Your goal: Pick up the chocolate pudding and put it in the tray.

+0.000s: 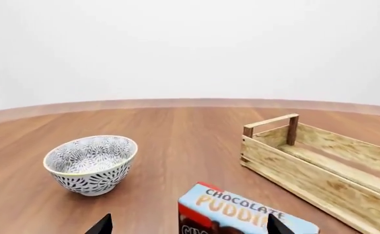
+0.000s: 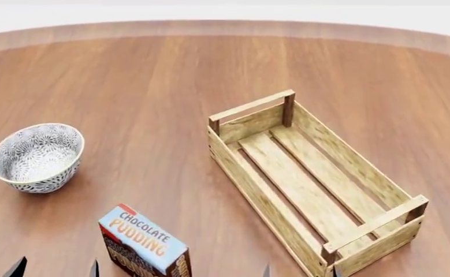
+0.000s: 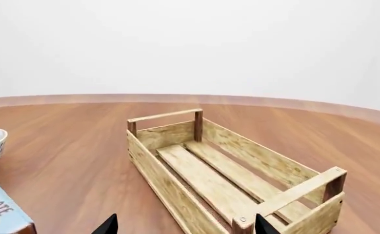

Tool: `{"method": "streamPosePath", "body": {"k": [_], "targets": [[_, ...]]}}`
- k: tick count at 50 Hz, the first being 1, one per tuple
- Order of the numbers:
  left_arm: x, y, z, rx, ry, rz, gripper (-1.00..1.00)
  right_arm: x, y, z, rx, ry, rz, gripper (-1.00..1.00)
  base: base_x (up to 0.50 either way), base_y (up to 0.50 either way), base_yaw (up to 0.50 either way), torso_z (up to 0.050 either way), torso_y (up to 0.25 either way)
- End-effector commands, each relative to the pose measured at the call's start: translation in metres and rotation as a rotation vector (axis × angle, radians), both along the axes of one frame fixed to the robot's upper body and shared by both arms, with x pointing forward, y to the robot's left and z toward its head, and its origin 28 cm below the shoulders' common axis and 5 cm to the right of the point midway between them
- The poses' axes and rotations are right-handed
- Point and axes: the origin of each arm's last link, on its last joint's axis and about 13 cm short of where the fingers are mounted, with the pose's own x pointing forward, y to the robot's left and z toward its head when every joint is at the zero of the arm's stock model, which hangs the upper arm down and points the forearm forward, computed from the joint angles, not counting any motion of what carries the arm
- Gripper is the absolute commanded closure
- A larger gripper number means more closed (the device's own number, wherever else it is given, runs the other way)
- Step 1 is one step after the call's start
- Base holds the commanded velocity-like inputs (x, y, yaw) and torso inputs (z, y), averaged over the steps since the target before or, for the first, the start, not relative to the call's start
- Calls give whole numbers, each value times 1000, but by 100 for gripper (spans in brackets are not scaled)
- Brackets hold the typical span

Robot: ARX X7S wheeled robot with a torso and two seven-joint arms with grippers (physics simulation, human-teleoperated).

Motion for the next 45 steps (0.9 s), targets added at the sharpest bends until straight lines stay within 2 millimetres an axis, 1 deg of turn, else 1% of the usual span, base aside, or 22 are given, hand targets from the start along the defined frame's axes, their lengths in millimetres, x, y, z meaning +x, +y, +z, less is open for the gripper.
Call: {"method": "streamPosePath", "body": {"k": [1,14,20,22,23,26,28,33,37,45], "targets": [[-1,0,0,0,-1,-2,-100,1,1,-1,-1,1,0,-100,301,0,0,0,0],[-1,-1,0,2,-2,-4,-100,2,1,-2,-13,5,-1,-100,304,0,0,0,0],[-1,-1,0,2,-2,-4,-100,1,2,-2,-8,3,10,-100,0,0,0,0,0],[-1,-1,0,1,-2,-5,-100,1,2,-1,16,5,30,-100,0,0,0,0,0],[-1,-1,1,1,-2,-5,-100,-3,4,1,22,-15,110,-100,0,0,0,0,0],[-1,-1,1,0,-3,-5,-100,-7,3,0,-16,-9,181,-100,0,0,0,0,0],[-1,-1,1,-1,-4,-6,-100,-12,1,-1,-30,8,244,-100,0,0,0,0,0],[0,-2,0,1,0,-9,-100,-22,-7,-3,-62,7,336,-100,0,0,0,0,0],[-1,-2,0,1,1,-10,-100,-29,-11,-5,-85,18,377,-100,0,0,0,0,0],[0,-1,-2,1,3,-11,-100,-37,-15,-11,-122,46,427,-100,0,0,0,0,0]]}}
